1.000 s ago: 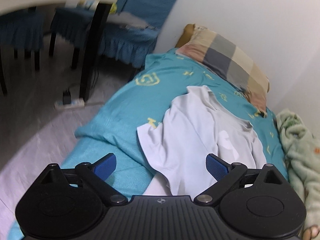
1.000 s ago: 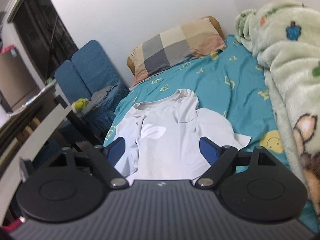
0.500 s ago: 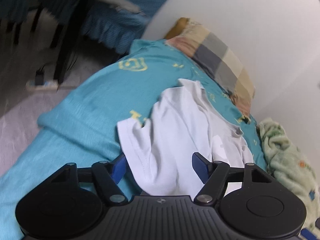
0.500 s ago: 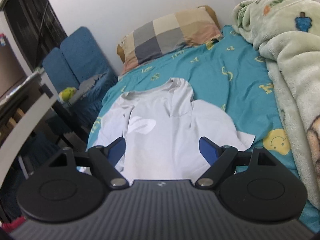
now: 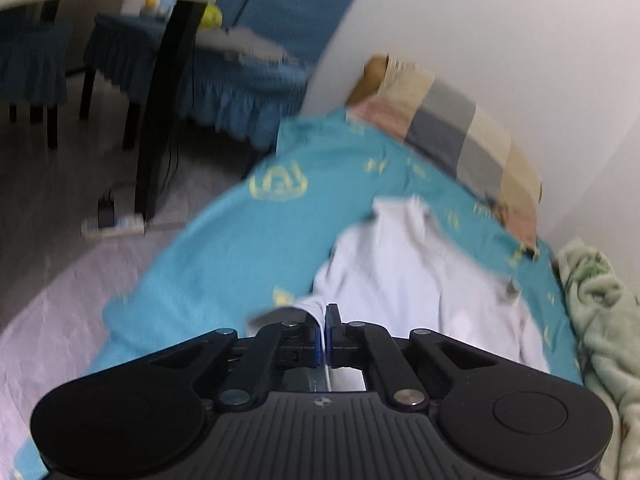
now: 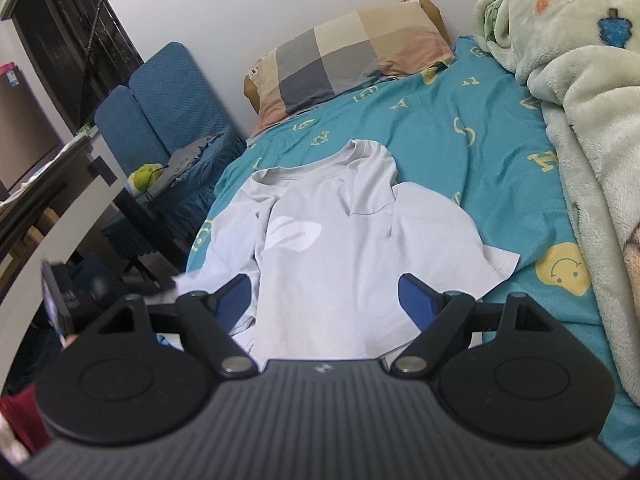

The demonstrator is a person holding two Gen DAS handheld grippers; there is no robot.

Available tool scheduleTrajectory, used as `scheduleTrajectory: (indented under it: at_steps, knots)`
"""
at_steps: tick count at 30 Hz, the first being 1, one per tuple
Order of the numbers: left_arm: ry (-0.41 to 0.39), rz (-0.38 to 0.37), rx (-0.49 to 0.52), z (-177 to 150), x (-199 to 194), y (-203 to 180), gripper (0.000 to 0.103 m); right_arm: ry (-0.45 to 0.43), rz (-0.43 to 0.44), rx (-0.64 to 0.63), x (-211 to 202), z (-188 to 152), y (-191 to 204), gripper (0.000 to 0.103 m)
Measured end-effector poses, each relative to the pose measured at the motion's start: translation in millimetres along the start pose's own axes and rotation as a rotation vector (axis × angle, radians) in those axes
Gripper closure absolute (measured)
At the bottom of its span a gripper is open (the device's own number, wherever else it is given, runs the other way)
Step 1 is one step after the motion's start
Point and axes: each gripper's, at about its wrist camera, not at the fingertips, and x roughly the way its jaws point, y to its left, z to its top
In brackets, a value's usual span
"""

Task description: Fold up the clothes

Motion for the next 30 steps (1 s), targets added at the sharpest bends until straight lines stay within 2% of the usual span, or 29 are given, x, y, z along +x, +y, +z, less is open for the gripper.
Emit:
scheduleTrajectory:
  at_steps: [5,10,12,15,16,19,22,24,26,27,30]
  knots:
    - [-0.111,0.097,0.08,57,-3,-20,0.101,0.003,-0.004,0.0,3,0,0,0.021]
    - [-0.177,0.276,0.166,107,24,-28,0.101,0.015,-0.016,-0.002,12,0,-1,0.021]
    - [-0.18,0.361,0.205,117,41,-24,0.101,0.026,-0.022,-0.009,18,-1,-1,0.021]
    - [-0.138,0.451,0.234,118,72,-10,0.101,0.046,-0.03,-0.024,29,-2,1,0.021]
    - [-0.118,0.461,0.235,116,82,-4,0.101,0.053,-0.033,-0.032,34,-3,1,0.021]
    - [-0.08,0.431,0.208,104,99,20,0.099,0.08,-0.042,-0.052,48,-6,3,0.021]
    - [-0.038,0.382,0.125,98,105,45,0.095,0.095,-0.043,-0.056,55,-8,4,0.021]
    - [-0.023,0.365,0.101,97,102,56,0.084,0.1,-0.042,-0.056,59,-8,3,0.021]
    - [-0.01,0.35,0.088,95,94,64,0.066,0.102,-0.045,-0.056,60,-9,3,0.021]
    - [-0.004,0.344,0.088,92,87,65,0.064,0.103,-0.045,-0.051,60,-8,2,0.021]
    - [0.013,0.319,0.072,84,61,71,0.05,0.097,-0.045,-0.045,58,-7,1,0.021]
